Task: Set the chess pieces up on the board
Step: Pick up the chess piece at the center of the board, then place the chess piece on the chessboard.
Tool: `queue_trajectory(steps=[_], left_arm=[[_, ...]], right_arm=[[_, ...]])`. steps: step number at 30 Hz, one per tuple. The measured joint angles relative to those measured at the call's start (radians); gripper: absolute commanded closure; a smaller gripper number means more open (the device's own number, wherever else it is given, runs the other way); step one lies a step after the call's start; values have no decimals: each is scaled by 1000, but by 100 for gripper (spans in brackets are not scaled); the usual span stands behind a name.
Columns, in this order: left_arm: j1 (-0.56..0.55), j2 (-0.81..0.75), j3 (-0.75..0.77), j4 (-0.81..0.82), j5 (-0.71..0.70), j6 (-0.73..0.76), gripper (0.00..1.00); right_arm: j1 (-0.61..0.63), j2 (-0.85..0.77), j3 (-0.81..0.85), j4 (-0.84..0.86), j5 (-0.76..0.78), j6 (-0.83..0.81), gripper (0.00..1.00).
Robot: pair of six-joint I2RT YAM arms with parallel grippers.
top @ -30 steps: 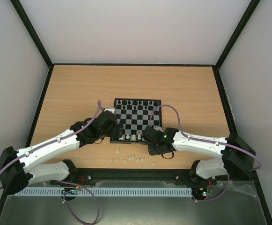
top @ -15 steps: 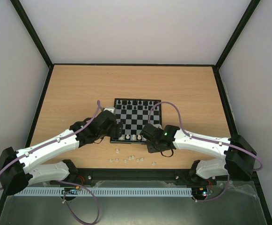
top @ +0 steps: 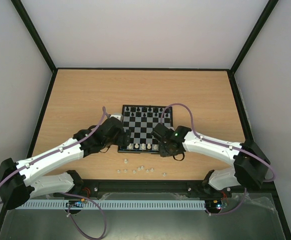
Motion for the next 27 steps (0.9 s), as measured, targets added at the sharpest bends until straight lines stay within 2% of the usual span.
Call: queue_trajectory(steps=[12, 27], left_arm=[[11, 0, 0, 2, 4, 0, 1], [14, -2, 0, 3, 7, 1, 1]], right_arm=[[-85, 94, 56, 0, 12, -97, 89], [-130, 158, 89, 29, 13, -165, 89]])
